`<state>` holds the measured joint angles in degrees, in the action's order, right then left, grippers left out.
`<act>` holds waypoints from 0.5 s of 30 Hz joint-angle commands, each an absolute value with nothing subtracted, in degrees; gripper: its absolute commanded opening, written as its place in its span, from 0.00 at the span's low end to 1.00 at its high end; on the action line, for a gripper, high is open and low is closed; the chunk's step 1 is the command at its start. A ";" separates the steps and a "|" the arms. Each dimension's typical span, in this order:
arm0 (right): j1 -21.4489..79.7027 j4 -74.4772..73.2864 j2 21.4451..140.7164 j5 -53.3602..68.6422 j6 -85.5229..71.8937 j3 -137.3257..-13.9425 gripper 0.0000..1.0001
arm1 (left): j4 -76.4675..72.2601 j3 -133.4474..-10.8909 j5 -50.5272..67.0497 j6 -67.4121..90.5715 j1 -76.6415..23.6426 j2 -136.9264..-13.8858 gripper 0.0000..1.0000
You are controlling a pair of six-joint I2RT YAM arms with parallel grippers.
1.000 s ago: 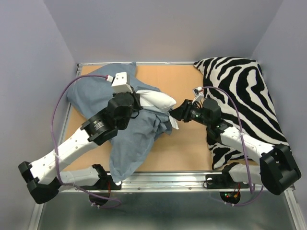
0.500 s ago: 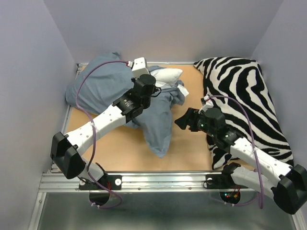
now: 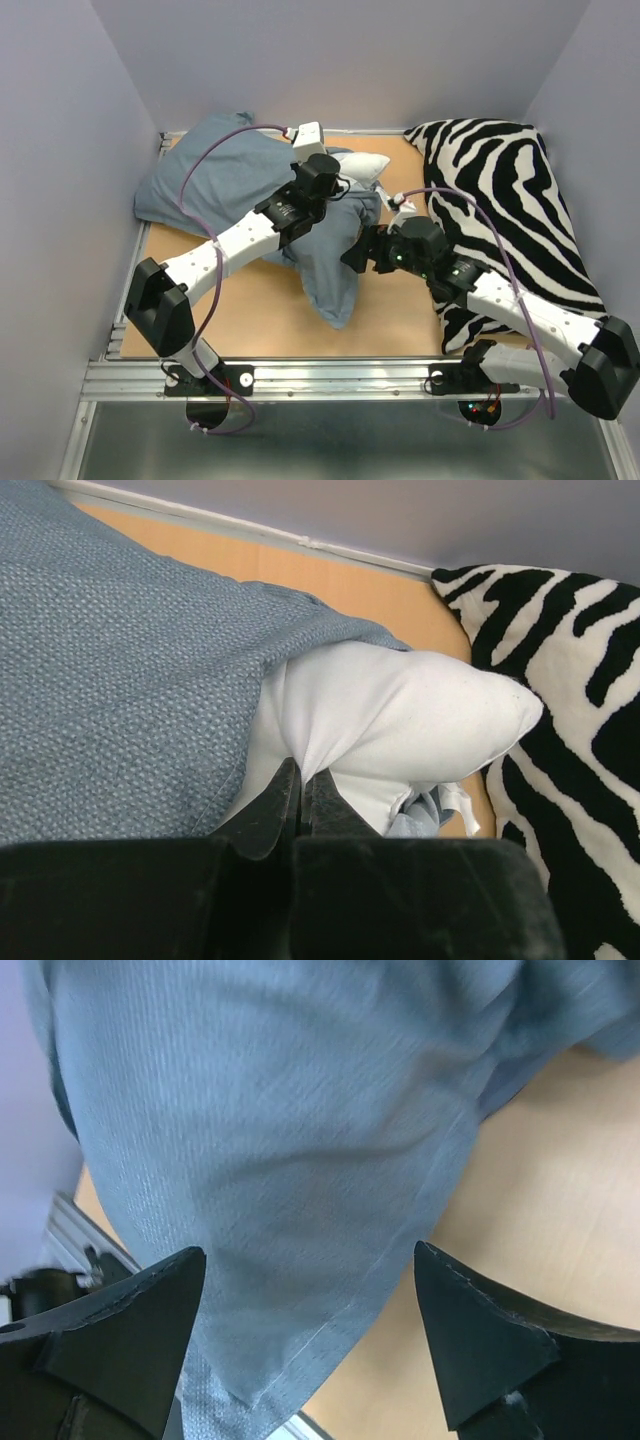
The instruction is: Remove the pillowcase from the pillow
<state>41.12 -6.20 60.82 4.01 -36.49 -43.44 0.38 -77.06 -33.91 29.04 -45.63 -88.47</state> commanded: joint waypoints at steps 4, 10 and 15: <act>49.74 -4.75 63.98 -2.02 -34.98 -48.51 0.91 | -4.92 -83.85 -33.66 29.44 -45.53 -89.12 0.00; 52.38 -3.35 65.83 -4.04 -36.65 -45.36 0.91 | -4.75 -84.90 -32.70 29.27 -45.53 -90.26 0.00; 53.44 -2.20 67.76 -5.19 -38.49 -44.13 0.66 | -3.96 -86.74 -32.34 28.92 -45.53 -91.05 0.00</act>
